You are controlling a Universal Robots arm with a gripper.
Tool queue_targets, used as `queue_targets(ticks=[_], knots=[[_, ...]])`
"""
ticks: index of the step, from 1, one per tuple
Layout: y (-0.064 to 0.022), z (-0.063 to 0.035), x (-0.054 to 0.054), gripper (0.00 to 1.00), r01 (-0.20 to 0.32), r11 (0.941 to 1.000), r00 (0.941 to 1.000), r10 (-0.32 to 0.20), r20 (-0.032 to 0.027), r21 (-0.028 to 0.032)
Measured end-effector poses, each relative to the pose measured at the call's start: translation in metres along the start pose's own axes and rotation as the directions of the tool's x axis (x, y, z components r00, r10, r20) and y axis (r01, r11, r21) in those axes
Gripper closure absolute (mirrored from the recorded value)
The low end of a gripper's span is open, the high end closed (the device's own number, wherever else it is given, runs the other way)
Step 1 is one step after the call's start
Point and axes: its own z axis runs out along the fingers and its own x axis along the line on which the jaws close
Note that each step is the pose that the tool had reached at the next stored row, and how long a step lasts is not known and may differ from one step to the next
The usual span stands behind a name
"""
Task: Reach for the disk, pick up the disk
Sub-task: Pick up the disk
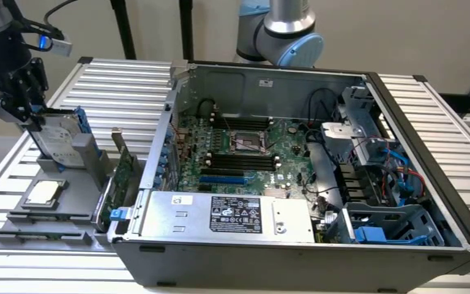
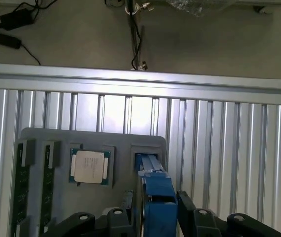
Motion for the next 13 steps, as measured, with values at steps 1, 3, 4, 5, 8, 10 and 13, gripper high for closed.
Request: queue_targets(ticks=[1,3,4,5,8,10,13], knots=[[0.0000,0.0000,0.0000,0.49,0.000,1.0000,1.0000,0.000,0.0000,0.0000],[0.0001,0.0000,0.0000,0.58,0.000,1.0000,1.0000,0.000,0.0000,0.0000],[0.0001,0.0000,0.0000,0.58,0.000,1.0000,1.0000,0.000,-0.0001,-0.0001],[0.0002,0.0000,0.0001,0.64,0.000,1.0000,1.0000,0.000,-0.0003,-0.0002],[0.0003,0.0000,0.0000,0.67,0.000,1.0000,1.0000,0.000,0.0000,0.0000],[0.0003,0.0000,0.0000,0.67,0.000,1.0000,1.0000,0.000,0.0000,0.0000],[0.0003,0.0001,0.0000,0.67,0.000,1.0000,1.0000,0.000,0.0000,0.0000]])
